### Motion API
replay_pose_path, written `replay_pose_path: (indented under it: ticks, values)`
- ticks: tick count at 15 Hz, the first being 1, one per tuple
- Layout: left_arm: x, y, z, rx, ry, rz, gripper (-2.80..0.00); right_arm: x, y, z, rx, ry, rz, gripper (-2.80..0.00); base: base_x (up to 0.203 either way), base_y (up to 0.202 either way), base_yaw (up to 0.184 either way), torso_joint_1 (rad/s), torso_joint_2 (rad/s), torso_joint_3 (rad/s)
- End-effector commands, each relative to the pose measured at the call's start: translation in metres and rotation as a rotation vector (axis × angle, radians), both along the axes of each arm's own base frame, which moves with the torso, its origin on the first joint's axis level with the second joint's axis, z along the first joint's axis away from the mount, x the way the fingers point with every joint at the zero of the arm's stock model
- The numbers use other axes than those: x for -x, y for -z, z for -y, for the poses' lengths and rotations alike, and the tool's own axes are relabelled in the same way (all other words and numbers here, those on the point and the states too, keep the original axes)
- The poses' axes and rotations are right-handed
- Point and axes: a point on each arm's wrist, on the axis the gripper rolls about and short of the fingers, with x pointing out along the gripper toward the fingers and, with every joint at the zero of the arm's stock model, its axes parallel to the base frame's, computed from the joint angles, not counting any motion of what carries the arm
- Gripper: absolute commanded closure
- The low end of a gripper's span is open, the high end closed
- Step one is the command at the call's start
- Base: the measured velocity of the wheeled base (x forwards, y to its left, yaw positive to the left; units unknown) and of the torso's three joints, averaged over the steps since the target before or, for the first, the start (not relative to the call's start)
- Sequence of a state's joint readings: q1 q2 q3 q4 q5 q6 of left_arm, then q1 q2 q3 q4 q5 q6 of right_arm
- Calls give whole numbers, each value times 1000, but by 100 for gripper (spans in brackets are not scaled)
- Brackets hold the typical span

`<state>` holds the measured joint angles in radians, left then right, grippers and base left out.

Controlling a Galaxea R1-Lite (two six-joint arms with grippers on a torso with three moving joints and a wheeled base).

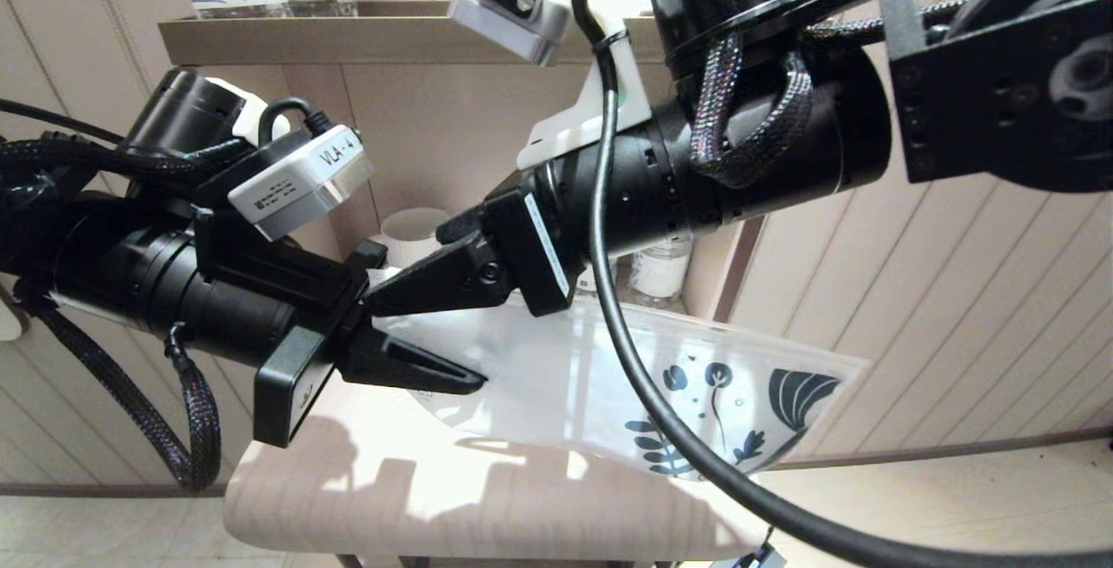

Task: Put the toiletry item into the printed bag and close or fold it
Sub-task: Hand it to the other hand

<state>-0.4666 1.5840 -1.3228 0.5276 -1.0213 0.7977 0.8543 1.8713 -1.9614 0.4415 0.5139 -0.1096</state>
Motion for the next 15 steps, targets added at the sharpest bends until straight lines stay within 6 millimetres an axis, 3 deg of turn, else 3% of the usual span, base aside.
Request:
replay_pose_path:
  ticks: [1, 15]
  values:
    - [0, 1, 0, 1, 5, -2, 0, 0, 1, 1, 5, -1, -6, -280, 0, 0, 0, 0, 0, 0]
    - [0, 0, -1, 2, 1, 2, 0, 1, 1, 2, 8, 3, 6, -280, 0, 0, 0, 0, 0, 0]
